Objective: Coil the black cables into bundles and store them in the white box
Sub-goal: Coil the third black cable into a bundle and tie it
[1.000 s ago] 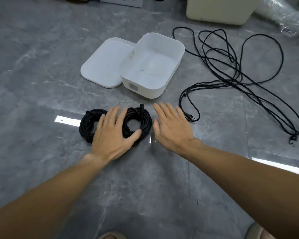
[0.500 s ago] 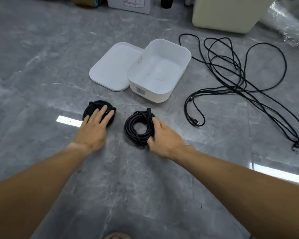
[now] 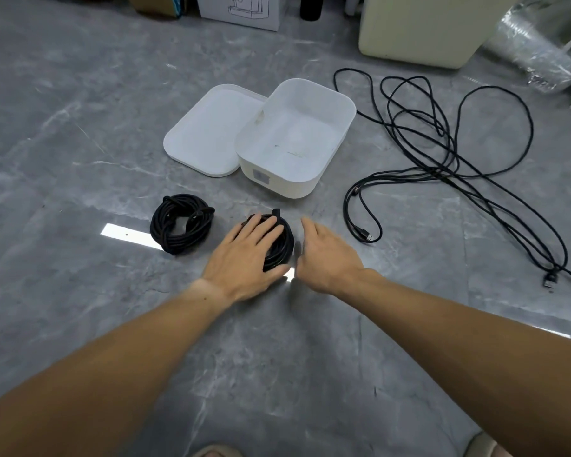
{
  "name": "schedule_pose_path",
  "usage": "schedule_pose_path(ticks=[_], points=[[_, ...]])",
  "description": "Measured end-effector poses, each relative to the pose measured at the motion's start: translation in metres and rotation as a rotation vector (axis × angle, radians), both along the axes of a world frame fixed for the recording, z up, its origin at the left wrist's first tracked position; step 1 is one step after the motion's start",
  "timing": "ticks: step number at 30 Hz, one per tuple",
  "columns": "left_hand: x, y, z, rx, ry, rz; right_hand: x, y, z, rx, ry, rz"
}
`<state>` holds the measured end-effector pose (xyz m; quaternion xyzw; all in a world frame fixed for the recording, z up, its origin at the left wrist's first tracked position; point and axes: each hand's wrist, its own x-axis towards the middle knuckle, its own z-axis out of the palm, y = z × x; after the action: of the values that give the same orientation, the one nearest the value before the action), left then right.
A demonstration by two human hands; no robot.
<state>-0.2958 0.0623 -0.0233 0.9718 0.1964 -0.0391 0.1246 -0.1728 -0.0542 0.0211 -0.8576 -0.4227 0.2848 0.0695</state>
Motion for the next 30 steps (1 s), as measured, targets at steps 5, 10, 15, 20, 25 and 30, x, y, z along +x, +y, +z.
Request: schedule_pose_path(ticks=[5, 10, 15, 20, 25, 30], points=[[-0.002, 0.006, -0.009, 0.008, 0.04, 0.019, 0.004, -0.003, 0.0, 0.005, -0.079, 0.061], [-0.005, 0.004, -0.008, 0.069, 0.044, 0.036, 0.006, -0.007, -0.003, -0.008, -0.282, 0.176], [-0.01, 0.004, -0.005, 0.084, 0.127, 0.029, 0.012, -0.021, 0.003, -0.02, -0.322, 0.188], [0.011, -0.012, 0.023, 0.085, 0.063, 0.052, 0.036, -0.051, 0.024, -0.04, -0.319, 0.132], [0.06, -0.033, 0.064, 0.031, 0.023, 0.003, 0.069, -0.094, 0.046, -0.04, -0.301, -0.023], [0.108, -0.059, 0.098, 0.045, 0.026, -0.084, 0.099, -0.138, 0.065, -0.066, -0.309, -0.121]])
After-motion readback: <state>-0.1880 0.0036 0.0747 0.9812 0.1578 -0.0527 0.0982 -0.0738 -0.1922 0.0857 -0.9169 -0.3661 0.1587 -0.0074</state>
